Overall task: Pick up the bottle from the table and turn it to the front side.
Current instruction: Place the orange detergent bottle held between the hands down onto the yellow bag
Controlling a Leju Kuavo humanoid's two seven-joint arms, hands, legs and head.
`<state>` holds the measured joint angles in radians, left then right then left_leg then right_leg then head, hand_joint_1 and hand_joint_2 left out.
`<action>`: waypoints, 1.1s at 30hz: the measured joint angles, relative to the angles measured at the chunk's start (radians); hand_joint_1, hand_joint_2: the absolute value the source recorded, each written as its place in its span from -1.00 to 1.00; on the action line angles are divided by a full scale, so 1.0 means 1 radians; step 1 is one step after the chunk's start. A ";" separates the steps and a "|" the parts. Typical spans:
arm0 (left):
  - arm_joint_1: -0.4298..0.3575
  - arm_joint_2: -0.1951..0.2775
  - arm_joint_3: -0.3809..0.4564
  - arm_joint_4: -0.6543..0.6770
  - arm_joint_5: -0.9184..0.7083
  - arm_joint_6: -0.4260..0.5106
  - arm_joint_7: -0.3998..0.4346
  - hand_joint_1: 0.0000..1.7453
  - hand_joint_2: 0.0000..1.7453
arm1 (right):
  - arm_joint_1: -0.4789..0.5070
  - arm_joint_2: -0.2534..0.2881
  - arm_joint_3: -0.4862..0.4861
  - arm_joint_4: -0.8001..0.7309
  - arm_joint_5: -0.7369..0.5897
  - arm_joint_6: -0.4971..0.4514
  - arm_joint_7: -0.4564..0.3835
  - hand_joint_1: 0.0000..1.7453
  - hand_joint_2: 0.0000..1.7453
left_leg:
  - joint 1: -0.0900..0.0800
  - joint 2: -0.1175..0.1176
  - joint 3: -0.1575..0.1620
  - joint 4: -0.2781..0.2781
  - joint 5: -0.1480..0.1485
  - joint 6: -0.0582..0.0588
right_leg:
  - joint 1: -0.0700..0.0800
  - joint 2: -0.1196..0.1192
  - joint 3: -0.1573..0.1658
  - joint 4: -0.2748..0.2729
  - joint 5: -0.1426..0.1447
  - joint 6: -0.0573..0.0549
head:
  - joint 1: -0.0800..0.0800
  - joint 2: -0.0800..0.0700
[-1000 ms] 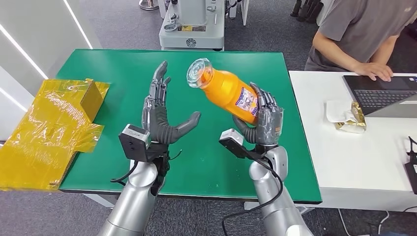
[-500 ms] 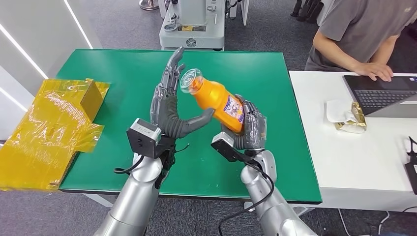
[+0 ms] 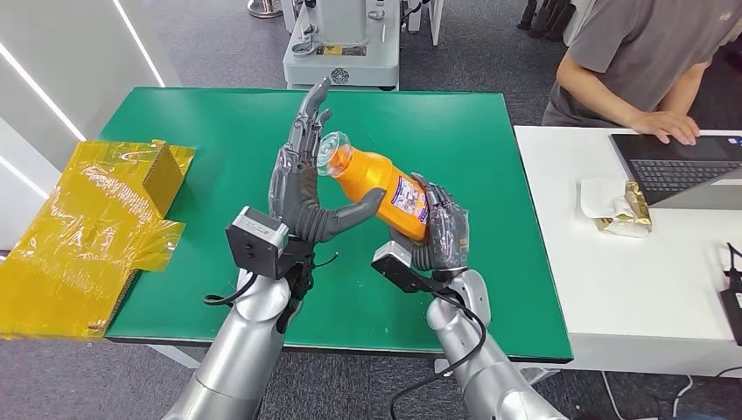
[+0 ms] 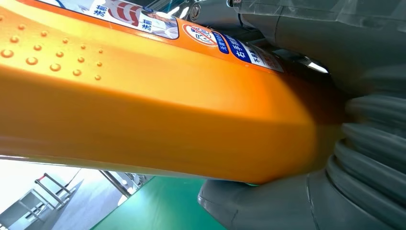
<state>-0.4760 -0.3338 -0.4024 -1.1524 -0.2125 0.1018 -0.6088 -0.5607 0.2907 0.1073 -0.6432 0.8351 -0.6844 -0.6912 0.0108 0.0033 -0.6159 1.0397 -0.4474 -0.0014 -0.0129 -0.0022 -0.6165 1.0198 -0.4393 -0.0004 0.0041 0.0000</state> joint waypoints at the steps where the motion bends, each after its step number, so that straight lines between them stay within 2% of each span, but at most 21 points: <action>1: 0.000 0.000 0.000 0.000 0.000 0.000 0.000 -1.00 1.00 | 0.000 0.000 0.000 0.000 0.000 0.000 0.000 1.00 1.00 | 0.000 0.000 0.000 0.000 0.000 0.000 | 0.000 0.000 0.000 0.000 0.000 0.000 | 0.000 0.000; 10: -0.001 0.000 0.000 0.002 0.002 0.002 0.000 -1.00 1.00 | 0.006 0.000 -0.004 -0.017 0.021 0.000 0.002 1.00 1.00 | 0.000 0.000 0.000 0.000 0.000 0.000 | 0.000 0.000 0.000 0.000 0.000 0.000 | 0.000 0.000; 18: -0.003 0.002 0.001 0.015 -0.013 0.083 -0.003 -1.00 1.00 | 0.057 0.007 -0.065 -0.177 0.069 0.000 -0.003 1.00 1.00 | 0.000 0.000 0.000 0.000 0.000 0.000 | 0.000 0.000 0.000 0.000 0.000 0.000 | 0.000 0.000; 20: -0.003 0.005 0.005 0.018 -0.020 0.130 -0.018 -1.00 1.00 | 0.062 0.007 -0.083 -0.204 0.071 0.000 -0.003 1.00 1.00 | 0.000 0.000 0.000 0.000 0.000 0.000 | 0.000 0.000 0.000 0.000 0.000 0.000 | 0.000 0.000; 25: -0.003 0.022 0.038 0.018 -0.057 0.359 -0.077 -1.00 1.00 | 0.094 0.007 -0.116 -0.258 0.070 0.000 -0.003 1.00 1.00 | 0.000 0.000 0.000 0.000 0.000 0.000 | 0.000 0.000 0.000 0.000 0.000 0.000 | 0.000 0.000; 33: -0.003 0.044 0.073 0.018 -0.059 0.414 -0.087 -1.00 1.00 | 0.122 0.006 -0.138 -0.299 0.067 0.000 -0.003 1.00 1.00 | 0.000 0.000 0.000 0.000 0.000 0.000 | 0.000 0.000 0.000 0.000 0.000 0.000 | 0.000 0.000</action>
<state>-0.4790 -0.2895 -0.3296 -1.1341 -0.2716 0.5154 -0.6962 -0.4391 0.2972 -0.0307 -0.9418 0.9022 -0.6844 -0.6943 0.0108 0.0033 -0.6162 1.0396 -0.4475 -0.0014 -0.0129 -0.0023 -0.6165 1.0199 -0.4394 -0.0005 0.0041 0.0000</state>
